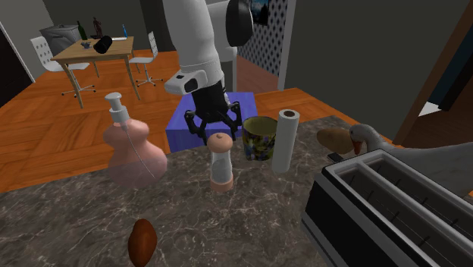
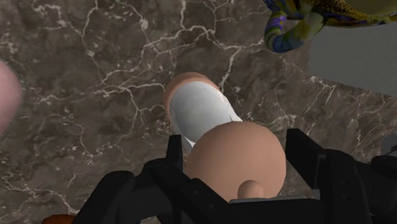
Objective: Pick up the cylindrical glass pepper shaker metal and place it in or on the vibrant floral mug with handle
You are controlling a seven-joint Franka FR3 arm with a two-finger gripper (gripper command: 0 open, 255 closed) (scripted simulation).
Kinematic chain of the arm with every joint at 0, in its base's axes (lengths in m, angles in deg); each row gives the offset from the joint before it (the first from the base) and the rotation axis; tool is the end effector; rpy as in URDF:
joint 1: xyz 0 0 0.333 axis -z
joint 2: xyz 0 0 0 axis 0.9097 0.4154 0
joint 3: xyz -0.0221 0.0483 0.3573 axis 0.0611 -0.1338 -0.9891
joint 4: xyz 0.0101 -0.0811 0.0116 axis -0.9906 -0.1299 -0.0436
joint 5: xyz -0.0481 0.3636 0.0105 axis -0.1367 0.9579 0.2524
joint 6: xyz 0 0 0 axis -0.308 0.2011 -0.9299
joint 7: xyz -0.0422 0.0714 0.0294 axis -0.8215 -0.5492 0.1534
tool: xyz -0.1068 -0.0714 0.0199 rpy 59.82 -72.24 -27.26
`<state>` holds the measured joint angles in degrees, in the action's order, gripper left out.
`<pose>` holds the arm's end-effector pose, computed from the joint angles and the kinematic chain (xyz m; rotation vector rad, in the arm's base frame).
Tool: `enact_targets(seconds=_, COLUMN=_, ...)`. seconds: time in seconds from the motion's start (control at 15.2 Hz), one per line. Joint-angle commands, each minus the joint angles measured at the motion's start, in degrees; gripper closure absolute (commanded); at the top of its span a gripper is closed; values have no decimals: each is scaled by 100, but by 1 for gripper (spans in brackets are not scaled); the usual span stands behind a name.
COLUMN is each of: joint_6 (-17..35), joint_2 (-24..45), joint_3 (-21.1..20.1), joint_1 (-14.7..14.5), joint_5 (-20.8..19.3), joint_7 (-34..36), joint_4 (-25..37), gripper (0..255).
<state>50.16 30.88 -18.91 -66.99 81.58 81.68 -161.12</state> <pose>0.6623 0.0475 0.4255 -2.9712 -0.0623 -0.0501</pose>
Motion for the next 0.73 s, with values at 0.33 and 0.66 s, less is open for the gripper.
enact_targets(seconds=0.33, joint_6=-131, joint_2=-45, joint_3=4, joint_1=2, joint_5=-11, joint_7=23, joint_4=85, gripper=255)
enact_targets(seconds=0.66, joint_6=-469, joint_2=-143, joint_3=10, joint_1=6, joint_5=-34, joint_7=79, joint_4=329, gripper=255)
